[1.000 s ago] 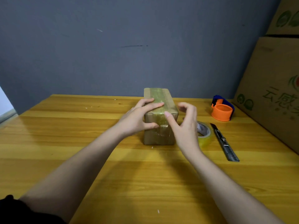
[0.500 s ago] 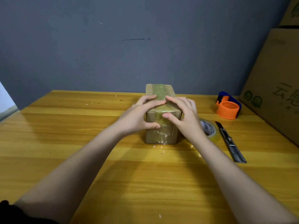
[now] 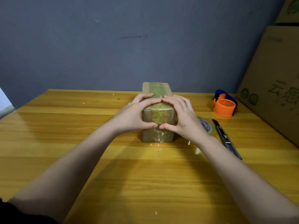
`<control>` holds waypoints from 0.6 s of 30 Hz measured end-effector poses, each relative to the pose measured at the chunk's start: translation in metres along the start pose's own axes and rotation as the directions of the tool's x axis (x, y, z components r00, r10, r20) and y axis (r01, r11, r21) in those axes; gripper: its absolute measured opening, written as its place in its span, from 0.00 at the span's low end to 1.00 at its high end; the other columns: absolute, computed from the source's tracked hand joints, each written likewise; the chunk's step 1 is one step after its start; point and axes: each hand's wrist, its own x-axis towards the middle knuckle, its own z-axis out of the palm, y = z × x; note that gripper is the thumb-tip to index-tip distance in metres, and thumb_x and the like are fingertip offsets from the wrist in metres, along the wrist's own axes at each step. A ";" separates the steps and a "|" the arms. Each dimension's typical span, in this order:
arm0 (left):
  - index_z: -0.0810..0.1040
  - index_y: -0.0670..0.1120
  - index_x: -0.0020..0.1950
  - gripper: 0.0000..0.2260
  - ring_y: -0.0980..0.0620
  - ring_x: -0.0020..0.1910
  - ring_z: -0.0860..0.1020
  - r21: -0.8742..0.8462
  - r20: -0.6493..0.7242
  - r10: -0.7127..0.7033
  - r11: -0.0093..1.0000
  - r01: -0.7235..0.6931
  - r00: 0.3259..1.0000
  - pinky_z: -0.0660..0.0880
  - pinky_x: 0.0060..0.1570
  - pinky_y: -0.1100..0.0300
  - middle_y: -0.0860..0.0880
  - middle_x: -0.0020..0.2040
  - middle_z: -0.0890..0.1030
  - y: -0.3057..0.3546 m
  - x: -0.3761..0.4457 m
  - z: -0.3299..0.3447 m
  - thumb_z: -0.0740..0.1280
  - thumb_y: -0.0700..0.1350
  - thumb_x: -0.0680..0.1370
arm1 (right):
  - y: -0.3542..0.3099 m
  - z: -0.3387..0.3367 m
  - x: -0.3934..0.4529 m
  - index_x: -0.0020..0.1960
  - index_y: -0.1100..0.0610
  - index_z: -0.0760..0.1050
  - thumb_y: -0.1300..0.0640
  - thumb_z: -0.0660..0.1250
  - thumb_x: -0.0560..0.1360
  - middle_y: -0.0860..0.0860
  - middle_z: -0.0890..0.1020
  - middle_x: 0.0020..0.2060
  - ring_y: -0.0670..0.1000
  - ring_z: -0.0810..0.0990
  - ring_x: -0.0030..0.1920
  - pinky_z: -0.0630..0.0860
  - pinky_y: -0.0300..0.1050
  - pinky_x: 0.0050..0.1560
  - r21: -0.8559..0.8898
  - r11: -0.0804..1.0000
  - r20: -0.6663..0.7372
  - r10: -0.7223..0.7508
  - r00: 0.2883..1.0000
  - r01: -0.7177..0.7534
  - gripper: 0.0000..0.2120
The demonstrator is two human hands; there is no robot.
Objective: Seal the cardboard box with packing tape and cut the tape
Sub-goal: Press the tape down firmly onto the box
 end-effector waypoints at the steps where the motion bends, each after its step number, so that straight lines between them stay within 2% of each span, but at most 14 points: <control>1: 0.63 0.67 0.68 0.32 0.55 0.72 0.62 -0.030 -0.006 -0.009 1.000 0.009 1.000 0.64 0.70 0.48 0.57 0.73 0.59 0.002 -0.001 0.000 0.68 0.63 0.66 | 0.001 -0.003 0.000 0.72 0.46 0.61 0.40 0.73 0.65 0.43 0.66 0.71 0.47 0.57 0.72 0.54 0.43 0.71 0.016 1.000 0.030 0.015 0.999 -0.015 0.41; 4: 0.68 0.67 0.65 0.27 0.58 0.70 0.65 -0.133 -0.080 -0.063 0.990 0.052 0.995 0.66 0.69 0.49 0.59 0.70 0.62 0.010 -0.001 0.006 0.60 0.69 0.66 | 0.003 -0.006 -0.001 0.72 0.43 0.62 0.39 0.62 0.71 0.40 0.66 0.71 0.45 0.57 0.73 0.56 0.45 0.71 0.146 0.987 0.046 0.056 0.997 -0.062 0.31; 7: 0.71 0.65 0.62 0.25 0.59 0.67 0.68 -0.157 -0.174 -0.113 0.984 0.086 0.978 0.68 0.67 0.50 0.60 0.68 0.66 0.017 -0.001 0.014 0.60 0.70 0.67 | -0.001 -0.002 0.001 0.68 0.46 0.70 0.41 0.53 0.77 0.37 0.70 0.65 0.43 0.63 0.69 0.57 0.35 0.68 0.280 0.956 -0.066 0.113 0.991 -0.091 0.22; 9: 0.71 0.65 0.62 0.21 0.58 0.66 0.70 -0.128 -0.203 -0.124 0.987 0.100 0.971 0.70 0.64 0.51 0.61 0.68 0.66 0.019 -0.001 0.016 0.62 0.67 0.70 | -0.007 0.003 0.002 0.66 0.47 0.71 0.41 0.54 0.77 0.36 0.71 0.63 0.43 0.65 0.68 0.56 0.30 0.66 0.275 0.956 -0.117 0.135 0.984 -0.099 0.22; 14: 0.70 0.65 0.63 0.19 0.58 0.63 0.73 -0.031 -0.237 -0.109 0.994 0.105 0.965 0.73 0.56 0.55 0.62 0.69 0.65 0.020 -0.002 0.018 0.62 0.64 0.73 | -0.011 0.009 0.000 0.66 0.50 0.71 0.43 0.54 0.78 0.43 0.74 0.65 0.47 0.66 0.68 0.62 0.41 0.68 0.220 0.972 -0.162 0.122 0.979 -0.085 0.21; 18: 0.69 0.66 0.64 0.21 0.58 0.62 0.73 0.052 -0.262 -0.079 0.994 0.096 0.962 0.73 0.51 0.58 0.61 0.69 0.65 0.018 -0.002 0.019 0.64 0.63 0.72 | -0.010 0.010 -0.001 0.68 0.51 0.69 0.44 0.55 0.78 0.45 0.72 0.67 0.48 0.64 0.70 0.60 0.41 0.69 0.188 0.979 -0.145 0.107 0.984 -0.079 0.22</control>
